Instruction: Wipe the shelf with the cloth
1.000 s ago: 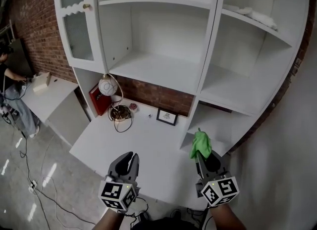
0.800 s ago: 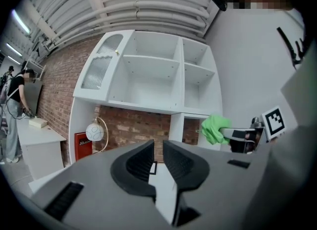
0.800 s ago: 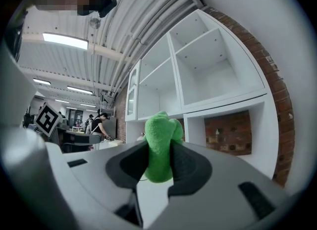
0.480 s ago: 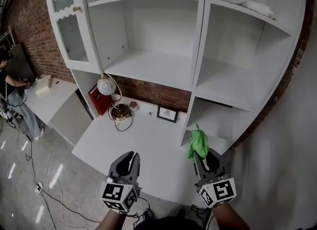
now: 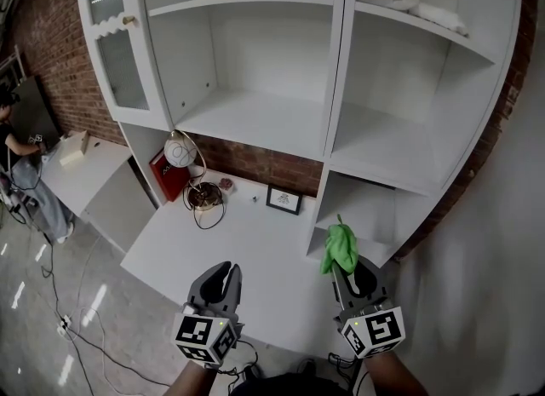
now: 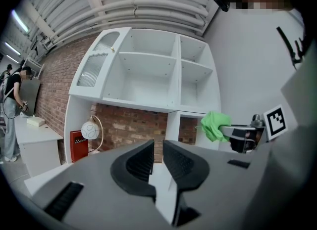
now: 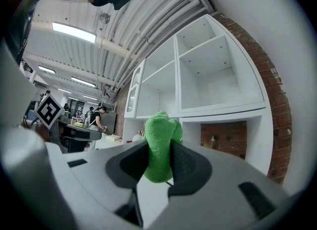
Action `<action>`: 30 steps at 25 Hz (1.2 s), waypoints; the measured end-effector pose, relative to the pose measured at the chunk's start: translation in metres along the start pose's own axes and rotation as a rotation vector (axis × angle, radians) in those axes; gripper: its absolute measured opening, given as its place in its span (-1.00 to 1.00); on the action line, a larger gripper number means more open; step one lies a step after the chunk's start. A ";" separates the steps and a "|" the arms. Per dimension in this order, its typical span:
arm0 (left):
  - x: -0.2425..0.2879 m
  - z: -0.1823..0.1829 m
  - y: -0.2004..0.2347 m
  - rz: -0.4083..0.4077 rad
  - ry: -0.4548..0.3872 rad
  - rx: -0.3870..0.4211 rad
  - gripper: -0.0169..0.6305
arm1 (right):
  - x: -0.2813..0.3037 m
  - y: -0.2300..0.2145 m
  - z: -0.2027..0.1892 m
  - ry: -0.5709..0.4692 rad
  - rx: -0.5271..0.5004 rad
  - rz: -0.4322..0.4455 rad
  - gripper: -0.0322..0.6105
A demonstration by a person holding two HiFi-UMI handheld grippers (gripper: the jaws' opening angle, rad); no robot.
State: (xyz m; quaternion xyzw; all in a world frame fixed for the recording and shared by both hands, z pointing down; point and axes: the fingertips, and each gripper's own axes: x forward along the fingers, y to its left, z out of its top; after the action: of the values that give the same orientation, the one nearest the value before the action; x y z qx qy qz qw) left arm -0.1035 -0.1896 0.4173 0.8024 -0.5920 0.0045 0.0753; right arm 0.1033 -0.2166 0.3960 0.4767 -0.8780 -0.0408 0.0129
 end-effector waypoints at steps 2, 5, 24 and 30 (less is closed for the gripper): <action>0.002 -0.001 -0.001 0.000 0.002 0.000 -0.78 | 0.000 -0.002 -0.001 0.002 0.003 0.000 -0.57; 0.003 -0.002 -0.001 0.002 0.003 0.002 -0.78 | 0.000 -0.003 -0.003 0.003 0.004 0.001 -0.57; 0.004 -0.006 0.006 -0.002 0.008 -0.011 -0.78 | 0.003 0.004 -0.006 0.007 0.020 0.002 -0.57; 0.005 -0.005 0.010 -0.010 0.004 -0.014 -0.78 | 0.004 0.005 -0.004 0.006 0.016 -0.013 -0.57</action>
State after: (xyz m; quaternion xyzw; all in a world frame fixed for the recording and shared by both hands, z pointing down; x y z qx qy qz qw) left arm -0.1117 -0.1963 0.4239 0.8048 -0.5879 0.0017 0.0821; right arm 0.0968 -0.2176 0.4008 0.4827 -0.8751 -0.0326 0.0114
